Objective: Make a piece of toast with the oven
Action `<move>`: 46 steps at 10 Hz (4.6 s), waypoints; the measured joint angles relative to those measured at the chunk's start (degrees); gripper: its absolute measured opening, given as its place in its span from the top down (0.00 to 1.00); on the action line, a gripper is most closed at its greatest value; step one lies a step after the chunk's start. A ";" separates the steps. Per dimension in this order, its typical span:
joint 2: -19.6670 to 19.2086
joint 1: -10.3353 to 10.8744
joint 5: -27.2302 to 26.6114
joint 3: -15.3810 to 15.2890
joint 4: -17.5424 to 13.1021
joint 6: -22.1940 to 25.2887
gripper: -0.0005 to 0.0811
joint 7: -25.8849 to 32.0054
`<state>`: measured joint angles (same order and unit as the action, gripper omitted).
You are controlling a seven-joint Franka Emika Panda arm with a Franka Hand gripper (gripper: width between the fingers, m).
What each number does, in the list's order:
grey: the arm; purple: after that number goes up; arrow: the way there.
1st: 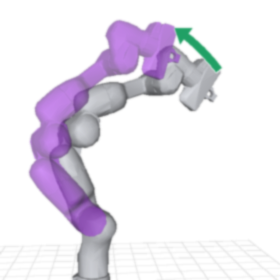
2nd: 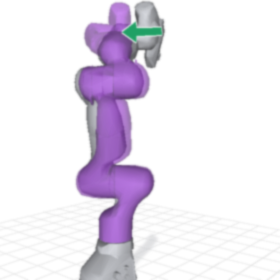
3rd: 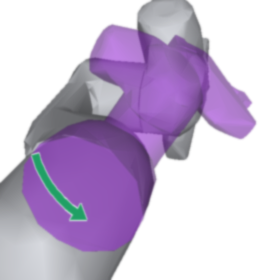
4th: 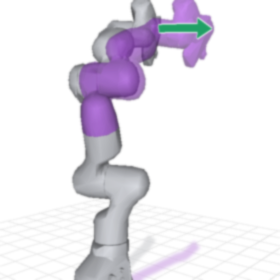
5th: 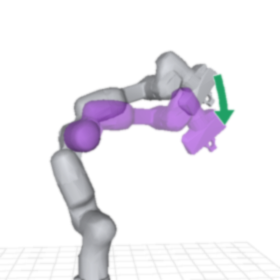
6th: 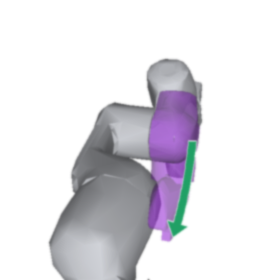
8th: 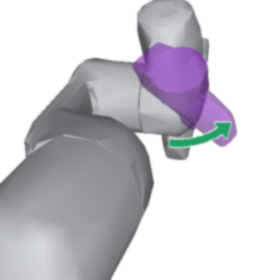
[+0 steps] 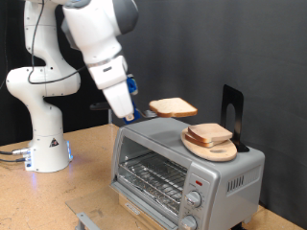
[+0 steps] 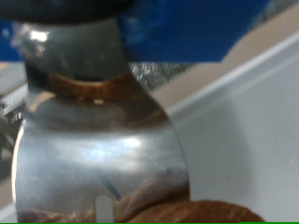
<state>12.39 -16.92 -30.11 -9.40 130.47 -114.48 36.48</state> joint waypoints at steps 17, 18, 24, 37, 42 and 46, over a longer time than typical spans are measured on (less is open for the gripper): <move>-12.44 -7.16 13.89 8.21 7.27 -19.84 0.51 12.26; -14.51 -7.16 14.11 8.23 6.77 -21.99 0.51 12.26; -14.35 -4.63 13.93 4.12 8.38 -24.45 0.51 7.48; -9.94 -0.93 23.18 -4.01 20.16 -35.11 0.51 -1.23; -8.40 -2.66 20.15 -1.60 22.09 -34.41 0.51 4.67; -6.29 -2.66 16.37 -1.43 21.88 -32.48 0.51 5.23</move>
<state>6.09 -19.58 -13.75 -10.83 152.35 -146.96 41.71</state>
